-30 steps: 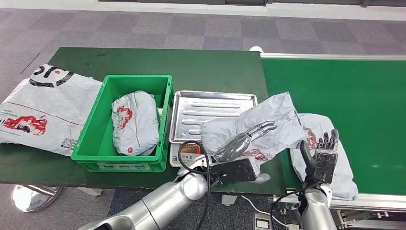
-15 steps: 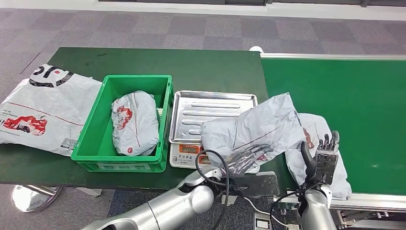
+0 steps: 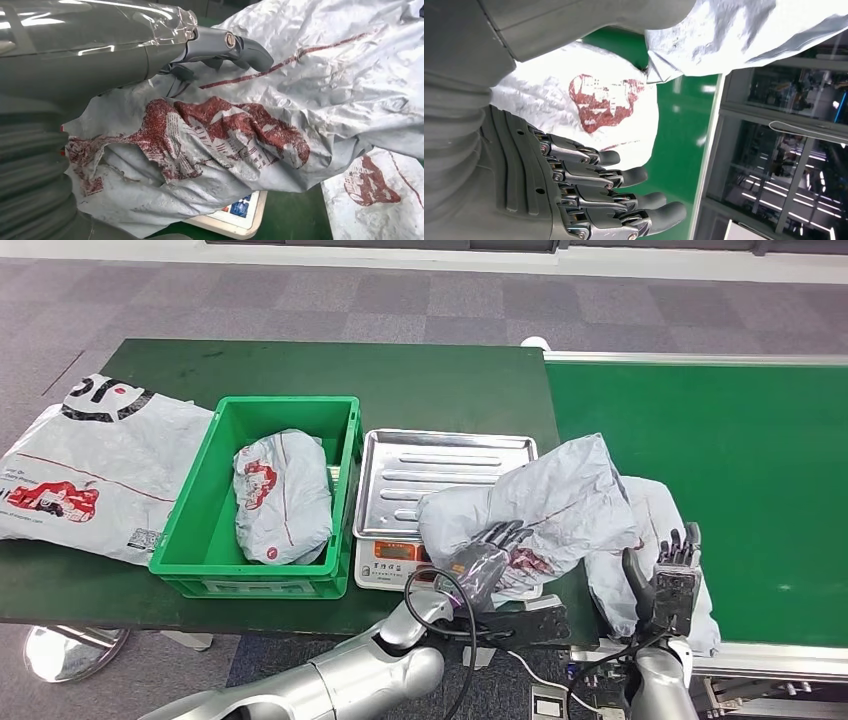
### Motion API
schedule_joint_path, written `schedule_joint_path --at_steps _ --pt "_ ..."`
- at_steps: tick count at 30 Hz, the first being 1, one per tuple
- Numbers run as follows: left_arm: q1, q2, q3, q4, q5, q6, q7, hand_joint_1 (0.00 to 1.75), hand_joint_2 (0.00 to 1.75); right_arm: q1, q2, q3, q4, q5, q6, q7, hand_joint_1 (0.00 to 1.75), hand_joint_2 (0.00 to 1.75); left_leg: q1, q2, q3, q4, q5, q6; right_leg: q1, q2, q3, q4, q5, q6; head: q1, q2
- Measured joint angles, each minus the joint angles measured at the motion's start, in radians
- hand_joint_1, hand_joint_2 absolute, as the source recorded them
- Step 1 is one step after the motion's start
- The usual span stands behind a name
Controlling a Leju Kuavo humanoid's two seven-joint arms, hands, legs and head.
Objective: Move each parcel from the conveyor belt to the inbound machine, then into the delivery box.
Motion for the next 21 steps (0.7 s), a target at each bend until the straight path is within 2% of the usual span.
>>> schedule_joint_path --at_steps 4,9,11,13,14,17,19,21 --pt "-0.002 0.002 0.013 0.017 -0.181 0.183 0.029 0.00 1.75 -0.015 0.000 0.000 0.008 0.002 0.002 0.000 0.00 1.75 0.000 0.000 0.000 0.000 0.000 0.000 0.000 0.000 0.000 0.000 0.000 0.000 0.000 0.000" --pt "-0.005 0.003 0.019 0.053 -0.210 0.194 0.066 0.00 1.75 -0.038 0.000 0.000 0.023 -0.011 -0.006 0.000 0.00 1.75 0.000 -0.001 0.000 0.000 0.000 0.000 0.000 -0.001 0.000 0.000 0.000 0.000 0.000 0.000" --pt "-0.004 0.003 0.021 0.061 -0.216 0.216 0.055 0.00 1.75 -0.038 0.000 0.000 0.025 -0.017 -0.009 0.000 0.00 1.75 0.000 -0.001 0.000 0.000 0.000 0.000 0.000 -0.001 0.000 0.000 0.000 0.000 0.000 0.000" --pt "0.005 0.003 0.047 0.058 -0.295 0.248 0.021 0.00 1.75 -0.039 0.000 0.000 0.028 -0.021 -0.013 0.000 0.00 1.75 0.000 -0.001 0.000 0.000 0.000 0.000 0.000 -0.001 0.000 0.000 0.000 0.000 0.000 0.000" --pt "0.018 0.003 0.085 0.043 -0.372 0.259 -0.018 0.00 1.75 -0.041 0.001 0.000 0.030 -0.023 -0.015 0.001 0.00 1.75 0.000 -0.002 0.000 0.000 0.000 0.000 0.000 -0.001 0.000 0.000 0.000 0.000 0.000 0.000" --pt "0.072 0.002 0.270 -0.036 -0.554 0.271 -0.163 0.00 1.75 -0.061 0.000 0.000 0.039 -0.016 -0.015 0.017 0.00 1.75 0.000 -0.001 -0.001 0.000 0.000 0.000 0.000 0.000 -0.001 0.000 0.000 0.000 0.000 0.000" --pt "0.086 0.000 0.361 -0.068 -0.567 0.273 -0.185 0.00 1.75 -0.071 0.000 0.000 0.043 -0.012 -0.015 0.013 0.00 1.75 0.000 0.000 0.000 0.000 0.000 0.000 0.000 0.001 -0.001 0.000 0.000 0.000 0.000 0.000" --pt "0.089 0.001 0.414 -0.075 -0.561 0.273 -0.155 0.00 1.75 -0.071 0.001 0.001 0.048 -0.019 -0.020 0.005 0.00 1.75 0.000 0.000 0.000 0.000 0.000 0.000 0.000 0.000 0.000 0.000 0.000 0.000 0.000 0.000"
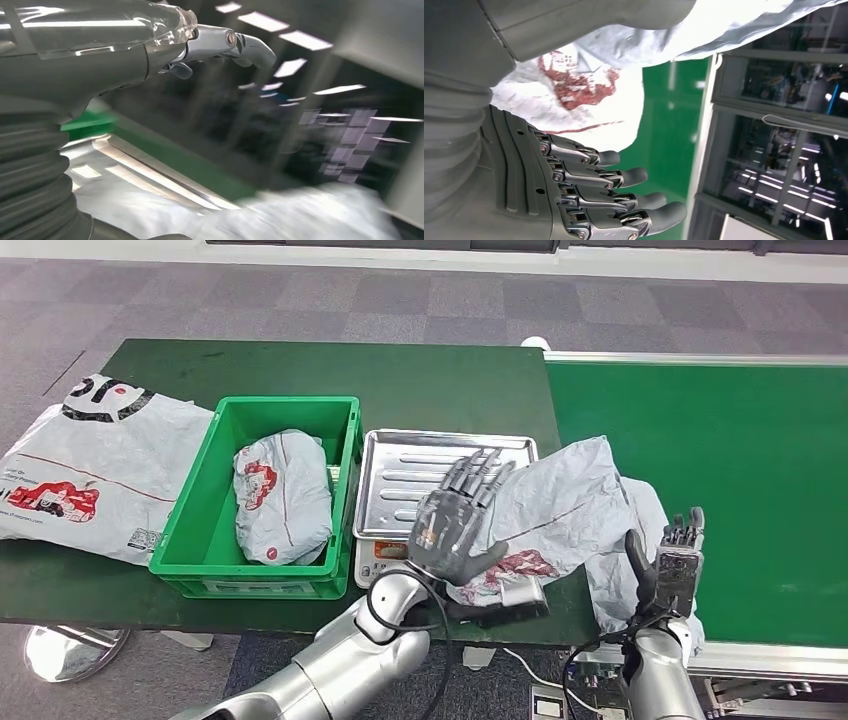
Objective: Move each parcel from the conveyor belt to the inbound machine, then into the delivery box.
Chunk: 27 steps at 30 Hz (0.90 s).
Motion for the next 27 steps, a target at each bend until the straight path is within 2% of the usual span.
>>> schedule_joint_path --at_steps 8,16,18,21,22,24,27 --pt "0.013 0.002 0.048 0.000 0.002 0.000 0.031 0.00 1.75 0.000 0.003 0.002 0.015 -0.008 -0.003 -0.004 0.00 1.75 0.000 -0.002 0.000 0.000 0.001 0.000 0.000 -0.002 0.000 0.001 0.000 0.000 0.000 0.000" --pt "0.014 0.002 0.053 0.004 0.026 -0.023 0.049 0.00 1.75 -0.001 0.004 0.002 0.021 -0.010 -0.004 -0.004 0.00 1.75 0.000 -0.002 -0.001 0.000 0.001 0.000 0.000 -0.002 0.000 0.000 0.000 0.000 0.000 0.000" --pt "0.001 0.000 0.030 0.026 0.110 -0.137 0.120 0.00 1.75 0.000 0.004 0.002 0.021 -0.015 -0.004 -0.004 0.00 1.75 0.000 -0.002 0.000 0.000 0.001 0.000 0.000 -0.002 0.000 0.000 0.000 0.000 0.000 0.000" --pt "-0.024 -0.001 -0.062 0.074 0.255 -0.461 0.254 0.00 1.75 0.004 0.003 0.002 0.021 -0.025 -0.001 -0.005 0.00 1.75 0.000 -0.003 0.000 0.000 0.001 0.000 0.000 -0.002 0.000 0.000 0.000 0.000 0.000 0.000" --pt "-0.031 0.000 -0.093 0.084 0.276 -0.532 0.273 0.00 1.75 0.008 0.002 0.002 0.021 -0.028 0.000 -0.005 0.00 1.75 0.000 -0.003 0.000 0.000 0.001 0.000 0.000 -0.003 0.001 0.000 0.000 0.000 0.000 0.000" --pt "-0.044 0.001 -0.141 0.099 0.291 -0.574 0.283 0.00 1.75 0.012 0.000 0.002 0.021 -0.031 0.002 -0.005 0.00 1.75 0.000 -0.004 0.000 0.000 0.001 0.000 0.000 -0.004 0.002 0.000 0.000 0.000 0.000 0.000" --pt "-0.059 0.001 -0.179 0.115 0.300 -0.573 0.288 0.00 1.75 0.014 0.000 0.002 0.021 -0.032 0.003 -0.005 0.00 1.75 0.000 -0.005 0.001 0.000 0.001 0.000 0.000 -0.004 0.003 0.000 -0.001 0.001 0.000 0.000"
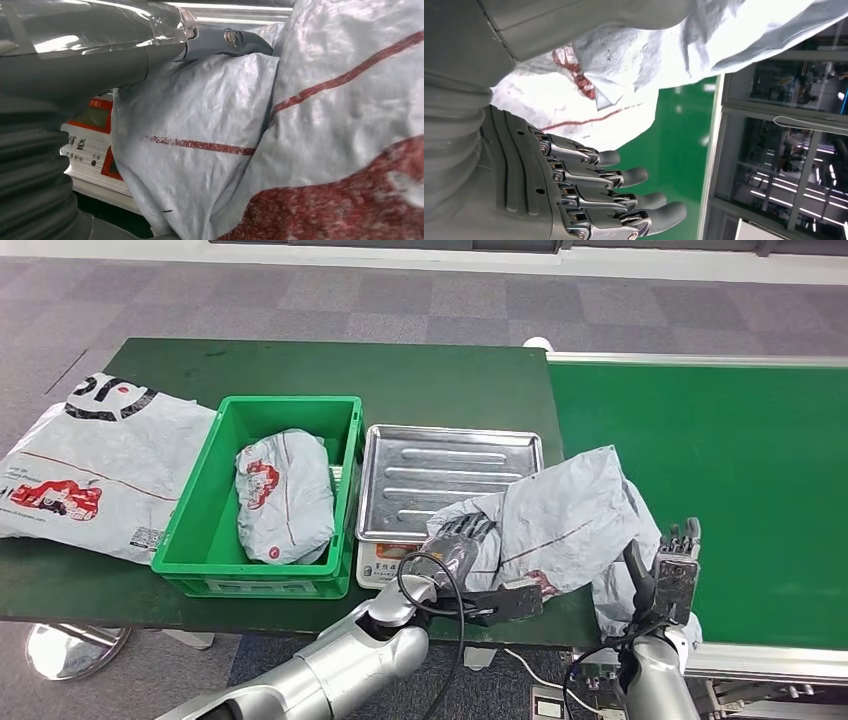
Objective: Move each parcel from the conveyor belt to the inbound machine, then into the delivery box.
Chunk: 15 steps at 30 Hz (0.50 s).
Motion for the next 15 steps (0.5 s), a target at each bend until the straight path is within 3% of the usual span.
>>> schedule_joint_path --at_steps 7,8,12,15 --pt "-0.020 0.000 -0.044 0.022 0.025 0.019 -0.015 0.00 1.75 0.003 0.000 0.000 0.000 0.000 -0.001 0.000 0.00 1.75 0.000 0.000 0.002 0.000 0.000 0.000 0.000 0.000 0.002 0.000 0.000 0.000 0.000 0.000" --pt "-0.019 0.000 -0.042 0.021 0.066 0.054 -0.049 0.00 1.75 0.004 0.000 0.000 0.000 0.000 -0.001 0.000 0.00 1.75 0.000 0.000 0.002 0.000 0.000 0.000 0.000 0.000 0.002 0.000 0.000 0.000 0.000 0.000" --pt "-0.012 0.003 -0.029 0.006 0.390 0.342 -0.330 0.00 1.75 0.009 0.000 0.000 -0.005 0.010 -0.002 0.000 0.00 1.75 0.000 0.000 0.002 0.000 0.000 0.000 0.000 0.000 0.002 0.000 0.000 0.000 0.000 0.000" --pt "-0.016 0.002 -0.029 -0.001 0.442 0.392 -0.374 0.00 1.75 0.010 0.000 0.000 -0.006 0.013 -0.001 0.000 0.00 1.75 0.000 0.000 0.002 0.000 0.000 0.000 0.000 0.000 0.001 0.000 0.000 0.000 0.000 0.000"
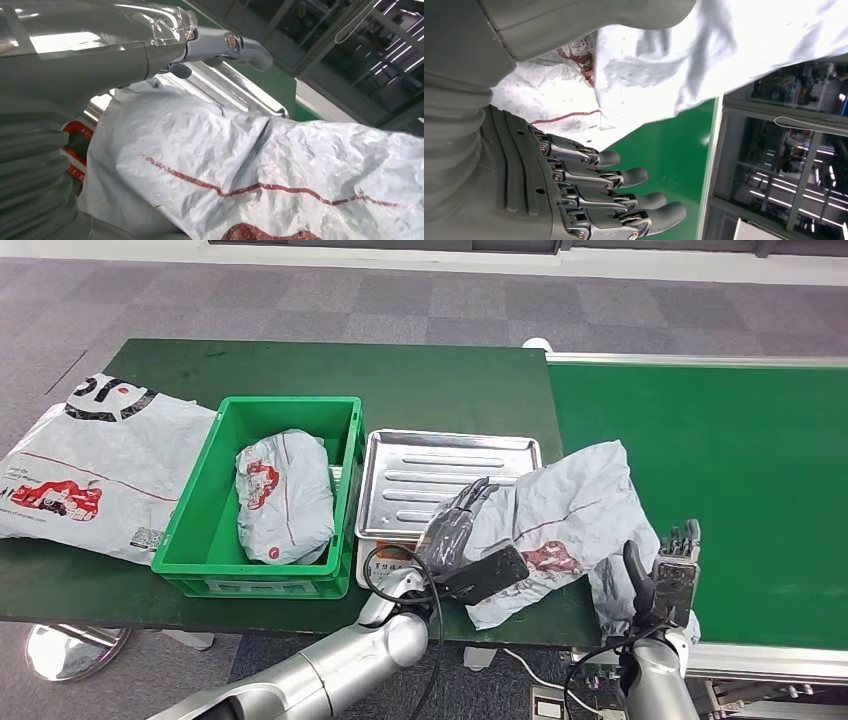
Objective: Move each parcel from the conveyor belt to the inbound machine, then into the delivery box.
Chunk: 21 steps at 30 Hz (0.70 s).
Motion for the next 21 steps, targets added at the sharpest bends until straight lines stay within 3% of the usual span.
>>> schedule_joint_path --at_steps 2,7,19,21 --pt "0.001 0.000 0.000 -0.002 0.026 0.017 -0.022 0.00 1.75 0.000 0.000 0.000 0.000 0.003 0.001 0.000 0.00 1.75 0.000 0.000 0.000 0.000 0.000 0.000 0.000 0.000 0.000 0.000 0.000 0.000 0.000 0.000" --pt "0.000 -0.001 0.000 -0.013 0.188 0.089 -0.166 0.00 1.75 -0.002 0.000 0.000 0.000 0.015 0.003 0.000 0.00 1.75 0.000 0.000 0.000 0.000 0.000 0.000 0.000 0.000 0.000 0.000 0.000 0.000 0.000 0.000" --pt "-0.001 -0.001 0.000 -0.017 0.206 0.089 -0.165 0.00 1.75 -0.004 0.000 0.000 0.000 0.015 0.003 0.000 0.00 1.75 0.000 0.000 0.000 0.000 0.000 0.000 0.000 0.000 0.000 0.000 0.000 0.000 0.000 0.000" --pt "-0.002 -0.001 0.000 -0.017 0.206 0.089 -0.165 0.87 1.75 -0.004 0.000 0.000 0.000 0.015 0.003 0.000 0.00 1.75 0.000 0.000 0.000 0.000 0.000 0.000 0.000 0.000 0.000 0.000 0.000 0.000 0.000 0.000"
